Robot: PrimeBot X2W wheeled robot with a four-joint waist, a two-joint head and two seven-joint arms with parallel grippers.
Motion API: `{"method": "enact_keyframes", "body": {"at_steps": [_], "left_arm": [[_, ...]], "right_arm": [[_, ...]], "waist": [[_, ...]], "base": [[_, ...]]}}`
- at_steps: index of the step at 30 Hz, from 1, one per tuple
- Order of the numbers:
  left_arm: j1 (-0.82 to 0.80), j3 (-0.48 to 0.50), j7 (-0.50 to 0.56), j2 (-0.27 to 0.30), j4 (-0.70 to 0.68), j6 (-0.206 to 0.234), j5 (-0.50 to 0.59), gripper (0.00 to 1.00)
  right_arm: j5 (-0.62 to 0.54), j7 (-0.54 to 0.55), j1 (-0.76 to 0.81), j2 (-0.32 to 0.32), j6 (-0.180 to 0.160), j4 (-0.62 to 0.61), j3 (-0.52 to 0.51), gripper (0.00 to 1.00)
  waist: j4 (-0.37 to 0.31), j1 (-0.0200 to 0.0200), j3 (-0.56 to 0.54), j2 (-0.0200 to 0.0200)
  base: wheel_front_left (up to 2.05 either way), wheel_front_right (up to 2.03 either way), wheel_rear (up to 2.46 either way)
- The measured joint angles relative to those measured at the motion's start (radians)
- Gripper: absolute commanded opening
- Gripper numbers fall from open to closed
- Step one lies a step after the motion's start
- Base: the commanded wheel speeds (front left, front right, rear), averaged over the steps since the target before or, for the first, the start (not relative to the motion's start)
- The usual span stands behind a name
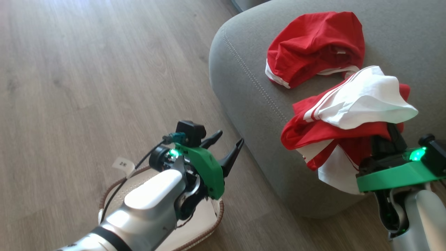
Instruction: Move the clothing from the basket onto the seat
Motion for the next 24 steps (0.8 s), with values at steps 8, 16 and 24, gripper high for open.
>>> {"method": "enact_keyframes", "body": {"at_steps": [8, 16, 24], "left_arm": [[-0.01, 0.005, -0.02, 0.002, -0.007, 0.005, 0.0, 1.0], [-0.009, 0.008, -0.071, 0.002, -0.013, 0.003, 0.0, 1.0], [-0.01, 0.006, -0.096, 0.001, -0.03, 0.004, 0.011, 1.0]], "right_arm": [[0.0, 0.0, -0.003, 0.0, 0.0, -0.001, 0.003, 0.0], [0.002, 0.0, -0.021, -0.007, 0.0, -0.002, 0.004, 0.0], [0.061, 0.0, -0.148, -0.073, 0.0, 0.03, 0.045, 0.0]], "waist": [[-0.014, 0.0, 0.011, 0.0], [-0.013, 0.0, 0.013, 0.0], [0.005, 0.0, 0.039, 0.0]], "base": [[0.0, 0.0, 0.0], [0.0, 0.0, 0.0], [0.0, 0.0, 0.0]]}}
